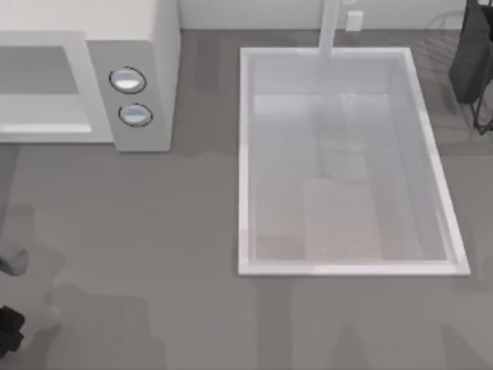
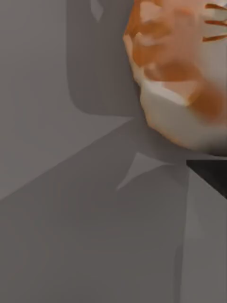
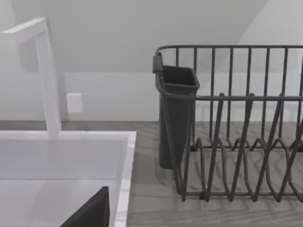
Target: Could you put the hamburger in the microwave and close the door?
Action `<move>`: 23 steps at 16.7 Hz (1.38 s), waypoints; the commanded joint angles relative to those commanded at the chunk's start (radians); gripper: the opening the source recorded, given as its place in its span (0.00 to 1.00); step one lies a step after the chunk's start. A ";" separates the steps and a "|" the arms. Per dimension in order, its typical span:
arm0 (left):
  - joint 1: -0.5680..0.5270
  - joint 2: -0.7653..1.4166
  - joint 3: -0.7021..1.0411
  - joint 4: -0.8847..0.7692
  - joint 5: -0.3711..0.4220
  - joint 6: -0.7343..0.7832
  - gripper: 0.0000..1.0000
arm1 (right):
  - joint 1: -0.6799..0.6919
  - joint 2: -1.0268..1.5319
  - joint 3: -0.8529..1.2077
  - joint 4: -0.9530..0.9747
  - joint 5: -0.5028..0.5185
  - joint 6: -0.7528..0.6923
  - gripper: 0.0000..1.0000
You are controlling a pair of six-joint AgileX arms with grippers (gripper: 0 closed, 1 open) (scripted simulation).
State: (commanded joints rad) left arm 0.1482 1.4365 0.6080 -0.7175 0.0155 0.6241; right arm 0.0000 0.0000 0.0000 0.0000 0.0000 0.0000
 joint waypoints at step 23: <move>0.006 0.012 0.298 -0.058 0.040 -0.100 0.00 | 0.000 0.000 0.000 0.000 0.000 0.000 1.00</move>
State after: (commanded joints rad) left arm 0.1547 1.4484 0.9062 -0.7753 0.0559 0.5243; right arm 0.0000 0.0000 0.0000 0.0000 0.0000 0.0000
